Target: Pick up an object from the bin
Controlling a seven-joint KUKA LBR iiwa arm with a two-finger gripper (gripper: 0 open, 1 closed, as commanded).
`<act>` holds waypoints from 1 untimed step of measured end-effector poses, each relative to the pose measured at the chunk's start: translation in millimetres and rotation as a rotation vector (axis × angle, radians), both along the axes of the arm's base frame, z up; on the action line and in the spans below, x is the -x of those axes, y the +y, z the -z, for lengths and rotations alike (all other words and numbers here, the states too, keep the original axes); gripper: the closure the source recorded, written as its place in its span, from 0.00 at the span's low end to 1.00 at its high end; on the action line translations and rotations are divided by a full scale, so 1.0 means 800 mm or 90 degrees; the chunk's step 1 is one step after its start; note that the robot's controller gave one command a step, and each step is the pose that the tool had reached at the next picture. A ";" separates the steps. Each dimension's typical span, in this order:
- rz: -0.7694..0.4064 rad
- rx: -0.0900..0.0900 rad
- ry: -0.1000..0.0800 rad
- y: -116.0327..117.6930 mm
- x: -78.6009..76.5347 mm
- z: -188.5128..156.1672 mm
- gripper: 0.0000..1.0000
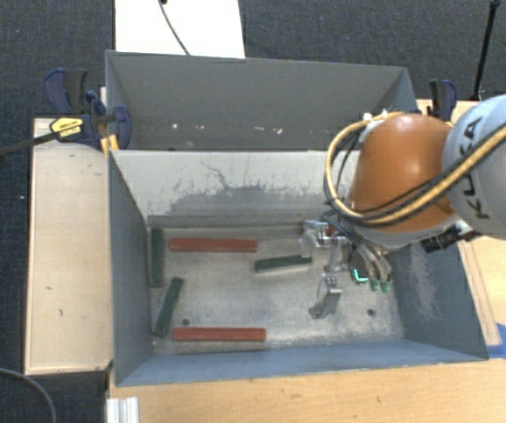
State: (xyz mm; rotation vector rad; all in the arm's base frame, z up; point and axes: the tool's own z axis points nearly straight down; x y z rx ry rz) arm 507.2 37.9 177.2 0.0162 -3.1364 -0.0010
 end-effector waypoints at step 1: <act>-0.066 0.000 -0.001 -0.030 -0.060 0.135 0.00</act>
Offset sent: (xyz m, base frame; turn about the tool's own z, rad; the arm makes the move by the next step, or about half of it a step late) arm 0.0488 -0.0226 -0.1040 -0.1055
